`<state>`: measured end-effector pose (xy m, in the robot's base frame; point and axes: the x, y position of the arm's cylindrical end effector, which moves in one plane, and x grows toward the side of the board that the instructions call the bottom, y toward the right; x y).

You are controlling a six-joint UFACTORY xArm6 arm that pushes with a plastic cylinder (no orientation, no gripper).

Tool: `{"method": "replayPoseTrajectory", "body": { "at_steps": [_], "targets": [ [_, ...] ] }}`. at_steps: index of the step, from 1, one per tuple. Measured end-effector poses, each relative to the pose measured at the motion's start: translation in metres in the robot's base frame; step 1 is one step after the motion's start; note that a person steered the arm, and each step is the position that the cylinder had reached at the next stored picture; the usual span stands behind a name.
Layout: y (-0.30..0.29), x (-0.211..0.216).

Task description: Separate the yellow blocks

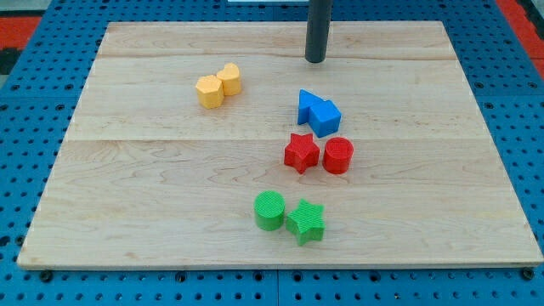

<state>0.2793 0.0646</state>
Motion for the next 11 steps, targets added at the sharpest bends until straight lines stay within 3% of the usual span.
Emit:
{"method": "replayPoseTrajectory", "body": {
  "at_steps": [4,5,9,11],
  "targets": [
    [0.002,0.003],
    [-0.002,0.021],
    [-0.226,0.145],
    [-0.218,0.124]
  ]
}}
